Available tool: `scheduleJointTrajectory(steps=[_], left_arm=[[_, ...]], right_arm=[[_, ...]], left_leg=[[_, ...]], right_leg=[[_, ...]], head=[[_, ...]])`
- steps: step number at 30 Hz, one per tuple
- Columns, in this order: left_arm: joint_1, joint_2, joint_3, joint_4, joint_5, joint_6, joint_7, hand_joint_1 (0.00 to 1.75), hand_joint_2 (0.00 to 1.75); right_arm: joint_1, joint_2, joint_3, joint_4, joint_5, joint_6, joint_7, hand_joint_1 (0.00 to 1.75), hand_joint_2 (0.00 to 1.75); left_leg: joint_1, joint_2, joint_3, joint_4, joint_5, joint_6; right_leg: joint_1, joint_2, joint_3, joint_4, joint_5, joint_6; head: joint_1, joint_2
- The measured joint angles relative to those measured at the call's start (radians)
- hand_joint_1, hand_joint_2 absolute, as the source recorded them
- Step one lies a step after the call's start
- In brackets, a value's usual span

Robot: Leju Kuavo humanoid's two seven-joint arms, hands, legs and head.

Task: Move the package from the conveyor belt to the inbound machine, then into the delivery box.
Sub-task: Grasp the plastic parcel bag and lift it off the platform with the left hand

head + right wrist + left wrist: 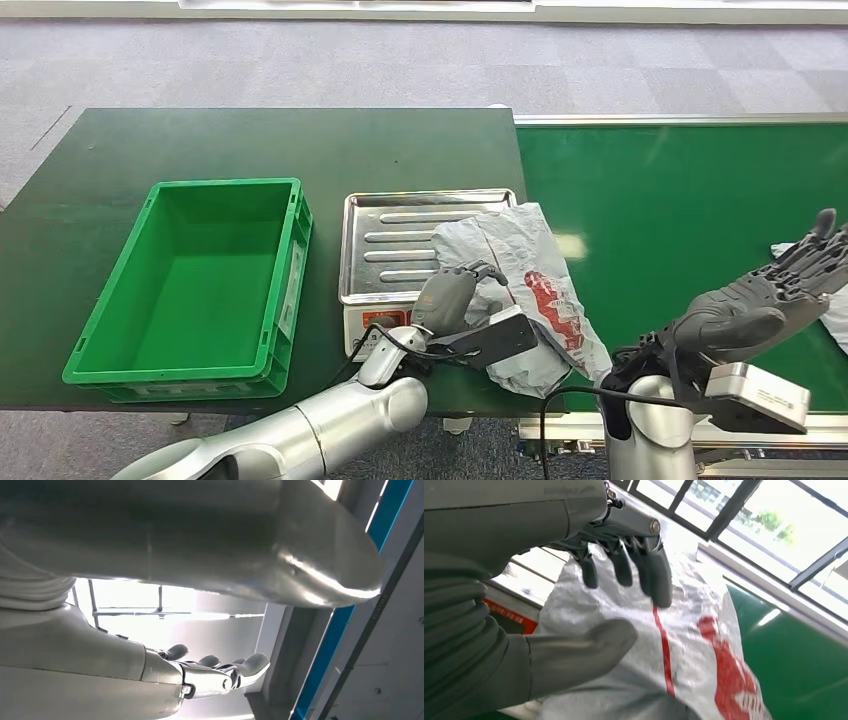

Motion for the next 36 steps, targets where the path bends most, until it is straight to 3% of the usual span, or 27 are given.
scheduleJointTrajectory(steps=[10,19,23,28,36], left_arm=[[-0.015,0.002,0.118,0.047,-0.017,0.033,-0.069,1.75,1.75],[-0.017,0.003,0.146,0.066,0.019,0.034,-0.081,1.72,1.75],[-0.019,0.003,0.146,0.071,0.119,-0.005,-0.120,0.00,1.75],[-0.020,0.002,0.140,0.048,0.256,-0.149,-0.177,0.00,1.75],[-0.017,-0.004,0.086,-0.032,0.290,-0.197,-0.200,0.00,1.75]], right_arm=[[-0.003,0.000,0.023,0.002,-0.007,-0.022,0.000,0.00,0.00],[-0.012,0.000,0.024,0.002,-0.023,-0.026,0.000,0.00,0.00],[-0.015,0.000,0.024,0.008,-0.025,-0.011,0.000,0.00,0.00],[-0.020,-0.004,0.024,0.025,-0.037,0.005,0.000,0.00,0.00],[-0.020,-0.006,0.024,0.041,-0.033,0.010,0.000,0.00,0.00]], left_leg=[[0.000,0.000,0.000,0.000,0.000,0.000],[0.000,0.000,0.000,0.000,0.000,0.000],[0.000,0.000,0.000,0.000,0.000,0.000],[0.000,0.000,0.000,0.000,0.000,0.000],[0.000,0.000,0.000,0.000,0.000,0.000]], right_leg=[[0.000,0.000,0.000,0.000,0.000,0.000],[0.000,0.000,0.000,0.000,0.000,0.000],[0.000,0.000,0.000,0.000,0.000,0.000],[0.000,-0.001,0.000,0.000,0.000,0.000],[0.000,-0.001,0.000,0.000,0.000,0.000]], head=[[0.000,0.000],[0.000,0.000],[0.000,0.000],[0.000,0.000],[0.000,0.000]])
